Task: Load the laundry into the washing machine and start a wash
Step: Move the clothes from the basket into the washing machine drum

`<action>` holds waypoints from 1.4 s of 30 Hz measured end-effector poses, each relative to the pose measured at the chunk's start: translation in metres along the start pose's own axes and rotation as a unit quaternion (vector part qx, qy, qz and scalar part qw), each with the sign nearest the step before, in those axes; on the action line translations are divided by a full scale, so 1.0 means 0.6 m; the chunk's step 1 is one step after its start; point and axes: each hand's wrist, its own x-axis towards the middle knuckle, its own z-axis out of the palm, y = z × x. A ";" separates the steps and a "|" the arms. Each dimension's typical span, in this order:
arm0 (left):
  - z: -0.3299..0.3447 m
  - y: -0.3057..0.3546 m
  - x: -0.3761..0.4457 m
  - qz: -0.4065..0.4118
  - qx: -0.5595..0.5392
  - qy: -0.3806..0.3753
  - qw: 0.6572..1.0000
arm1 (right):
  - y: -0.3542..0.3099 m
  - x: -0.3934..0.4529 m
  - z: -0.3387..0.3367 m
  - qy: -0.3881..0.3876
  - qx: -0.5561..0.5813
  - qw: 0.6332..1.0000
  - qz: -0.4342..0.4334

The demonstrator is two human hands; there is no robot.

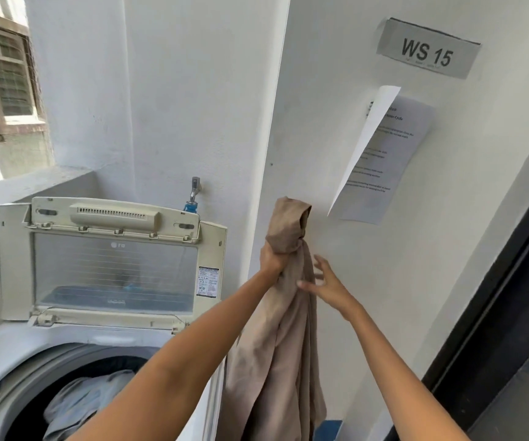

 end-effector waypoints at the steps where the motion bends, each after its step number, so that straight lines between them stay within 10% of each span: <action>1: 0.001 0.005 0.004 -0.006 -0.021 0.005 1.000 | 0.033 -0.015 0.013 -0.033 -0.005 0.999 0.018; 10: -0.060 0.117 0.045 0.049 -0.173 0.060 0.982 | 0.114 -0.027 0.113 0.040 -0.169 0.977 0.126; 23: -0.392 0.077 0.007 0.049 -0.182 0.062 0.980 | -0.280 0.064 0.084 0.290 0.039 0.932 -0.213; 30: -0.486 0.016 -0.051 -0.101 -0.152 0.014 0.983 | -0.468 0.113 0.166 0.234 -0.002 0.928 -0.289; 42: -0.733 -0.153 -0.182 -0.407 0.024 0.065 0.911 | -0.318 0.125 0.415 0.004 -0.324 0.932 -0.164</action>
